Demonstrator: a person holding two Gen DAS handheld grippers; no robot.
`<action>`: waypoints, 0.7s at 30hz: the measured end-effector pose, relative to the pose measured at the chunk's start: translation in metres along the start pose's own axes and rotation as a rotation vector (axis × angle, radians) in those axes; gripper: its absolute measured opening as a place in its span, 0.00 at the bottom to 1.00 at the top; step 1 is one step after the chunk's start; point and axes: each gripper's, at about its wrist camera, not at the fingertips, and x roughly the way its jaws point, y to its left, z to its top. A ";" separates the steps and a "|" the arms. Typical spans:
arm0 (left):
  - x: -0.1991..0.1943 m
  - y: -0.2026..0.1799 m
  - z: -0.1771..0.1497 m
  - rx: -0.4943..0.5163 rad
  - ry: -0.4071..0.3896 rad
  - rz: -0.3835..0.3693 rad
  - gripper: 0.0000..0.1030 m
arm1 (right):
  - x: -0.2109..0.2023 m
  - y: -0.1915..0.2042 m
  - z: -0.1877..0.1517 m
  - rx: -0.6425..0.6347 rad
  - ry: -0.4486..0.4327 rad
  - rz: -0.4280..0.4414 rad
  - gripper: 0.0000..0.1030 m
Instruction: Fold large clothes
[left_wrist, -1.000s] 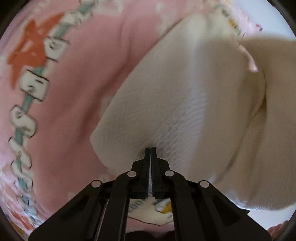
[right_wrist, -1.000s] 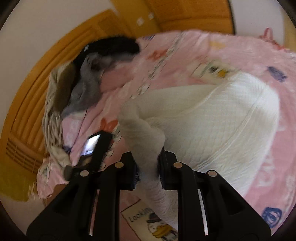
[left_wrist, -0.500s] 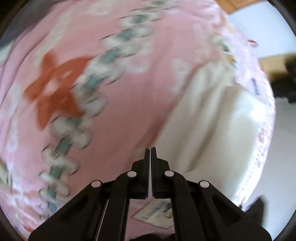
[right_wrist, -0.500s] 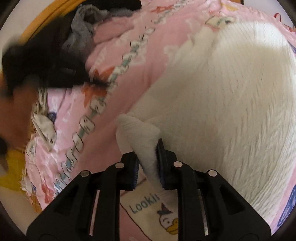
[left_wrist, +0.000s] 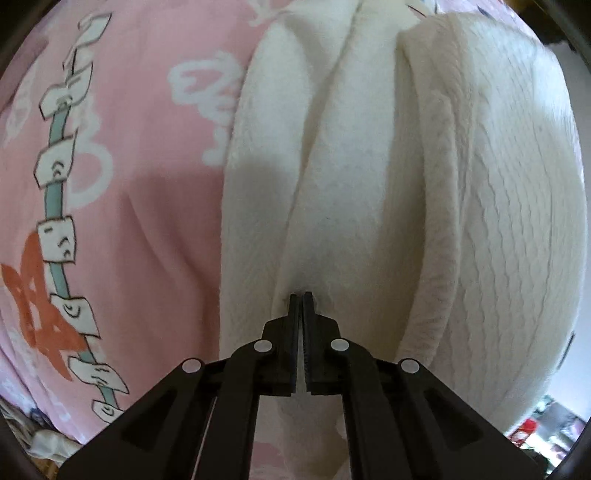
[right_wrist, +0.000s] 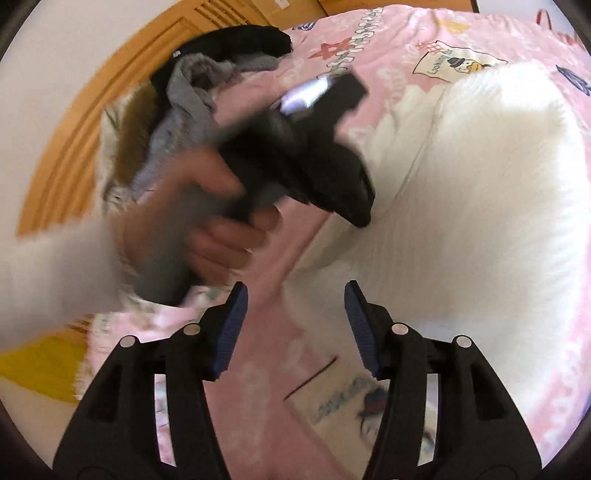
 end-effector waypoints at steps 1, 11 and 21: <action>-0.001 -0.002 -0.005 0.013 -0.012 0.014 0.04 | -0.019 -0.006 0.015 0.017 -0.028 -0.043 0.56; -0.007 -0.026 -0.073 -0.033 -0.067 0.084 0.04 | 0.114 -0.084 0.216 0.059 0.326 -0.469 0.78; 0.004 -0.017 -0.133 -0.075 -0.059 0.078 0.07 | 0.159 -0.103 0.170 -0.099 0.498 -0.677 0.78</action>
